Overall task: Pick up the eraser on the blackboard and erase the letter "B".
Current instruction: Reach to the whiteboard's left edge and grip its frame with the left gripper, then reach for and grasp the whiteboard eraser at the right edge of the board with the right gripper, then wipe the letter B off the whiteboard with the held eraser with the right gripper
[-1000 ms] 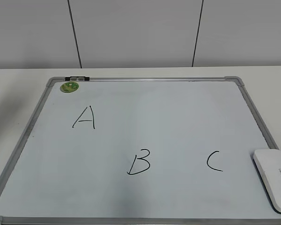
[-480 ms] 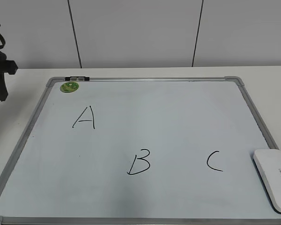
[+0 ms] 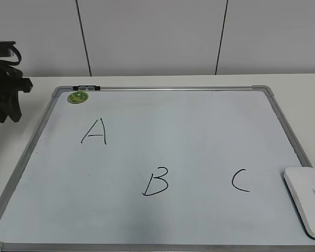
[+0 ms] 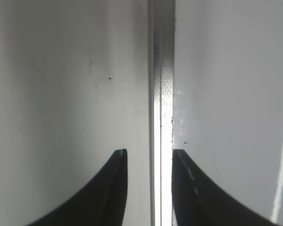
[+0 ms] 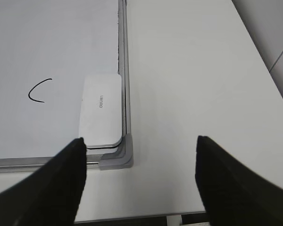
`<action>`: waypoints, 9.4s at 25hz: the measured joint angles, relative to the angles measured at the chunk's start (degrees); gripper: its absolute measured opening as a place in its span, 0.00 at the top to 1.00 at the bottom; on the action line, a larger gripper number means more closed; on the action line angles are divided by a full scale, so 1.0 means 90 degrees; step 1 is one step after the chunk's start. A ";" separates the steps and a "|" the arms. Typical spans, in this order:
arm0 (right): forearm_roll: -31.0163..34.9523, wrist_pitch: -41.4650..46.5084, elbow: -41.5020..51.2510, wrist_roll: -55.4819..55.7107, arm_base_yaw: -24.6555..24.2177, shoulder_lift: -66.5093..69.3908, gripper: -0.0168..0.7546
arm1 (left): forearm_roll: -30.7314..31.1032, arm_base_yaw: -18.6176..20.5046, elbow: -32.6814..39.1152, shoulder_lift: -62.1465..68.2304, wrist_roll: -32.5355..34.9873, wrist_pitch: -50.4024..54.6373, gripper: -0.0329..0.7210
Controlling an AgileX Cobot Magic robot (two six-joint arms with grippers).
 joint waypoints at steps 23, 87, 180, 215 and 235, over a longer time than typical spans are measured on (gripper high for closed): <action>0.0000 0.0000 0.0000 0.0000 0.0000 0.0000 0.28 | -0.0242 0.0000 -0.1041 0.1576 0.0324 0.0528 0.64; 0.0920 -0.1273 -0.2015 -0.0291 0.0000 0.7349 0.28 | -0.0464 0.0013 -0.1118 0.1771 0.0324 0.0582 0.92; 0.0870 0.0355 -0.8030 0.0420 0.3579 1.4308 0.31 | -0.0376 0.0013 -0.1127 0.1771 0.0324 0.0592 0.90; 0.1055 0.0454 -0.8235 0.0498 0.5122 1.4564 0.32 | -0.0423 0.0023 -0.1127 0.1771 0.0324 0.0592 0.90; 0.0323 0.0488 -0.9391 0.0745 0.4773 1.3748 0.32 | -0.0444 0.0023 -0.1127 0.1771 0.0324 0.0592 0.90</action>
